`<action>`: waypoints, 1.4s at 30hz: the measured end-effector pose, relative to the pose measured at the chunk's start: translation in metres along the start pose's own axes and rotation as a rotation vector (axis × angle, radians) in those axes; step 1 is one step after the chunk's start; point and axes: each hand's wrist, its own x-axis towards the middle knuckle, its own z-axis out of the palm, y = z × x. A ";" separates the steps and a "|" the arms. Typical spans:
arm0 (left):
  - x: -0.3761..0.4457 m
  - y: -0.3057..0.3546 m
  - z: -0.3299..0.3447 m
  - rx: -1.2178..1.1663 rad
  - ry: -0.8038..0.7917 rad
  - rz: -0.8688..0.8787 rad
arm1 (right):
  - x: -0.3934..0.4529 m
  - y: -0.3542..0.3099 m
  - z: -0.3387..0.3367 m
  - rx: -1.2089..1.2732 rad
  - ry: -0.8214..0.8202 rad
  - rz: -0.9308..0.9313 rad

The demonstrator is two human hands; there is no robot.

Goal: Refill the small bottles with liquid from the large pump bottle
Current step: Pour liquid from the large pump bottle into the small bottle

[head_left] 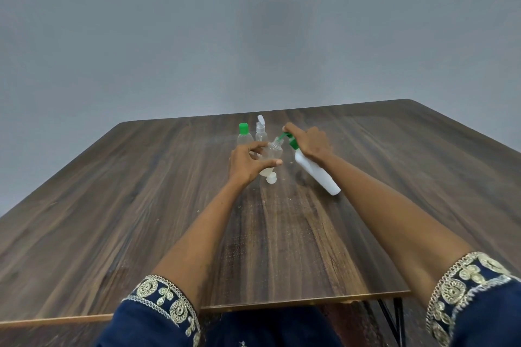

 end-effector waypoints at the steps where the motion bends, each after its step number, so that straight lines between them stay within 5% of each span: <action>1: 0.000 0.001 0.000 0.004 -0.005 0.005 | -0.002 -0.001 0.000 0.006 0.016 0.005; 42: 0.001 -0.009 -0.002 0.043 0.007 0.002 | -0.001 -0.005 0.003 -0.113 -0.087 -0.068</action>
